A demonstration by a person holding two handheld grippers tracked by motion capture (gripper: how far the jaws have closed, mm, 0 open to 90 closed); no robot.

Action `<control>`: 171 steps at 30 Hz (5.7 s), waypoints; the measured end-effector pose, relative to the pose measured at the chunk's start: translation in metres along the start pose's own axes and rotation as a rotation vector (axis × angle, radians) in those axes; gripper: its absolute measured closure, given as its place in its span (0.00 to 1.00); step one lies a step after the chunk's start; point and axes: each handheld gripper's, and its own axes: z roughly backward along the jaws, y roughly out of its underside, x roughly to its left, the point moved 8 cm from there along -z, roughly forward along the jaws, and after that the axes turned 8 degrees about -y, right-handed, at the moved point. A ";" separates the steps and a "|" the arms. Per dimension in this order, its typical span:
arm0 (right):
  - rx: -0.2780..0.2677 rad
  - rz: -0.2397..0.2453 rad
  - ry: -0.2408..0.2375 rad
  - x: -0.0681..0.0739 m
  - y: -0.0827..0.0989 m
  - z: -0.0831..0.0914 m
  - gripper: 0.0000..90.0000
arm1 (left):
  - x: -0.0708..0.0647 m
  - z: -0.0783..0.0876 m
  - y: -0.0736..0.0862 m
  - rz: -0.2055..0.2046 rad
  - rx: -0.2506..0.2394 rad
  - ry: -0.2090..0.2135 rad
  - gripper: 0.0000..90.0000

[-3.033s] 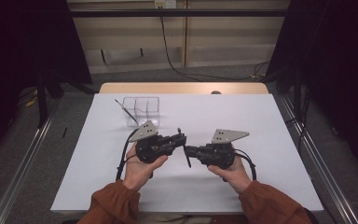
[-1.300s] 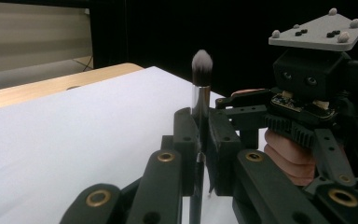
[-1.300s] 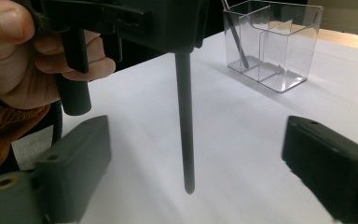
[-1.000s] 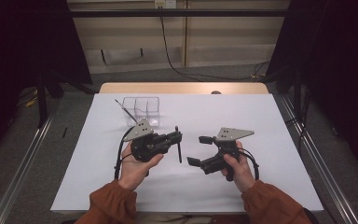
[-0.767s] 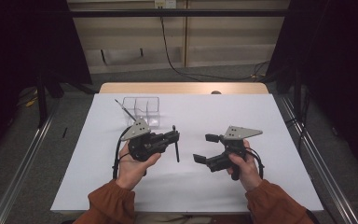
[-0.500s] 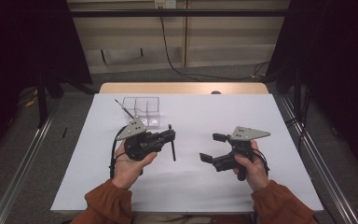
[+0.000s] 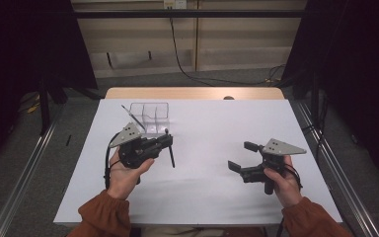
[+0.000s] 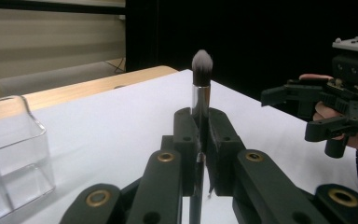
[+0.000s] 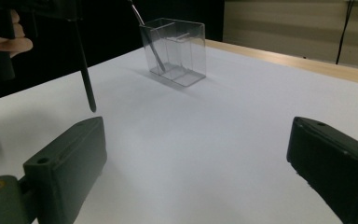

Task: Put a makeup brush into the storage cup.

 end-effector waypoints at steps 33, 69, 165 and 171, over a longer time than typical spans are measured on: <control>-0.073 -0.010 0.212 -0.031 0.026 0.060 0.00 | 0.051 0.033 -0.008 0.019 -0.029 -0.123 0.93; -0.050 0.013 0.154 -0.027 0.029 0.057 0.00 | 0.100 0.032 -0.051 -0.004 -0.073 -0.253 0.93; -0.028 0.021 0.144 -0.025 0.032 0.055 0.00 | 0.164 -0.038 -0.040 0.006 0.027 -0.433 0.93; -0.029 0.020 0.145 -0.025 0.032 0.055 0.00 | 0.166 -0.039 -0.035 0.007 0.037 -0.435 0.93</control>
